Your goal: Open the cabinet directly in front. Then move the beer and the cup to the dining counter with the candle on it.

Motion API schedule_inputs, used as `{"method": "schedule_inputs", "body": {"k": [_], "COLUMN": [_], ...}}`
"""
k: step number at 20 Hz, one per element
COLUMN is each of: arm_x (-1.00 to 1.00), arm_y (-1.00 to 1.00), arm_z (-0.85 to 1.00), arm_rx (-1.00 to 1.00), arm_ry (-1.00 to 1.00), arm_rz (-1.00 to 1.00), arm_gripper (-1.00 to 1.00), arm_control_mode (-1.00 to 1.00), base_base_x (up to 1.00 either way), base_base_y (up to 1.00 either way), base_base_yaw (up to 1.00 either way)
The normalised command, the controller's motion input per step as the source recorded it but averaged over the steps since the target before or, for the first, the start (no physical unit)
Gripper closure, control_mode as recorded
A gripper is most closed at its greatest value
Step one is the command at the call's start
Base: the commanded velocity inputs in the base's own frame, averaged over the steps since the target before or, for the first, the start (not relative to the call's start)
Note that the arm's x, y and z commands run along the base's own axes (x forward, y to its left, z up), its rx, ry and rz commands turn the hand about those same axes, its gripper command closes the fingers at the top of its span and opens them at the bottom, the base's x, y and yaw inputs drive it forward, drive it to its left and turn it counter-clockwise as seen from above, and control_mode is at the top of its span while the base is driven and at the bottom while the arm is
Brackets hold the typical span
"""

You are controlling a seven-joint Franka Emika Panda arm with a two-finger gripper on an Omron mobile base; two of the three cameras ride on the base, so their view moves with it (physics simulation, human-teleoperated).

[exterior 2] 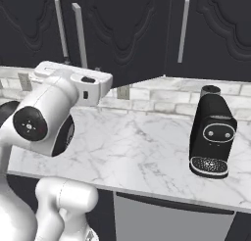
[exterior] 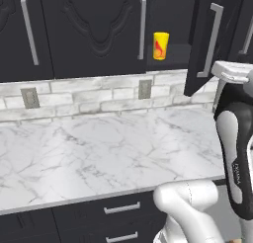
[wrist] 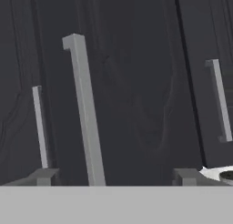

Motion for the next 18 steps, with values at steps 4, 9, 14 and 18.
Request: {"method": "schedule_inputs", "body": {"k": [4,9,14,18], "arm_x": [-0.77,-0.08,0.18,0.63], "arm_y": [0.54,1.0,1.0,0.84], "arm_z": [-0.03,-0.14,-0.1,0.0], "arm_rx": [-0.09,-0.25,-0.3,-0.19], "arm_ry": [0.0,0.02,0.12,0.05], "arm_rz": [0.0,-0.04,-0.17,-0.26], "arm_gripper": [-1.0,-1.0,-1.0,-1.0], "arm_control_mode": [-1.0,-1.0,-1.0,-1.0], "base_base_x": [0.0,0.0,0.0,0.0], "base_base_y": [0.0,0.0,0.0,0.0], "base_base_yaw": [0.0,0.0,0.0,0.0]}}
